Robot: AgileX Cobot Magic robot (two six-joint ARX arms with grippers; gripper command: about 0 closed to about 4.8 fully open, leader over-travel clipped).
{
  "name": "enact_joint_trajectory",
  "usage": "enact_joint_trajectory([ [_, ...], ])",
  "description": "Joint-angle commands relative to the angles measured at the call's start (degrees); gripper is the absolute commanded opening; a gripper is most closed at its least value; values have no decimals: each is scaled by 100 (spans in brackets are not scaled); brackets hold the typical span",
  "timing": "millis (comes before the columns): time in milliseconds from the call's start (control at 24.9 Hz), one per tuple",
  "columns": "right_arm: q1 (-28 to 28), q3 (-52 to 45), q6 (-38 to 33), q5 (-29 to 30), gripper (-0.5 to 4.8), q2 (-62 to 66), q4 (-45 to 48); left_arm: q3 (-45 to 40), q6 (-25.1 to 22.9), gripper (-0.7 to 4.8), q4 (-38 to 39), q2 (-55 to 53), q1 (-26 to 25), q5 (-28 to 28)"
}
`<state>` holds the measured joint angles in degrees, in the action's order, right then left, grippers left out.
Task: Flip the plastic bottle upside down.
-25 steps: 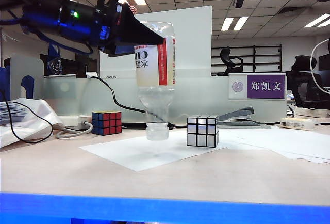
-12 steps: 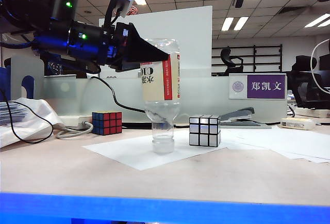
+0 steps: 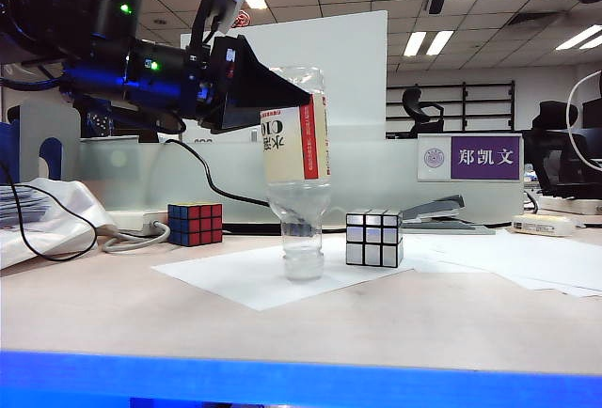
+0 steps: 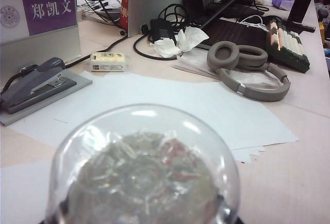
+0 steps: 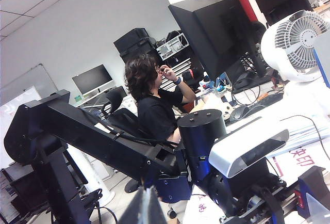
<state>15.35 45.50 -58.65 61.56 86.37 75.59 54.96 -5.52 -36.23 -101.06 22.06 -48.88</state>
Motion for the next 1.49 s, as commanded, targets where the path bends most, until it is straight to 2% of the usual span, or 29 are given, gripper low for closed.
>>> enact_joint_trajectory([
  [40,11,17,26,2,-8,-17,98,7,22,345,-129,9,7,-151],
  [121,9,17,26,4,-8,-17,96,7,118,354,-205,9,7,-153],
  [201,11,17,24,9,-8,-17,96,7,317,414,-422,9,7,-249],
  [442,11,17,22,39,-8,-15,90,7,544,415,-634,22,7,-413],
  [482,11,17,22,52,-8,-15,90,7,544,427,-634,22,7,-411],
  [522,11,17,20,79,-8,-15,90,7,544,469,-634,22,4,-393],
  [563,11,17,20,144,-8,-15,87,7,535,479,-632,22,0,-358],
  [764,11,17,17,160,-8,-17,72,7,507,479,-820,57,-11,35],
  [1206,-2,20,-107,138,-8,-17,122,7,844,479,-807,981,-256,-251],
  [1246,-31,22,-83,133,-8,-17,170,7,903,366,-804,1226,-363,-273],
  [1326,-260,24,-87,114,-9,-17,444,7,1095,177,-800,1784,-704,-238],
  [1366,-369,31,-90,92,-9,-33,485,4,1346,50,-767,2124,-992,-240],
  [1407,-533,55,-87,74,-9,-59,485,4,1714,-5,-581,2503,-1344,-247],
  [1447,-708,55,-85,-26,-9,-70,485,2,1812,-6,-125,2872,-1648,-260],
  [1487,-868,55,-17,-101,-9,-90,481,-4,1604,-6,481,3202,-1867,-179],
])
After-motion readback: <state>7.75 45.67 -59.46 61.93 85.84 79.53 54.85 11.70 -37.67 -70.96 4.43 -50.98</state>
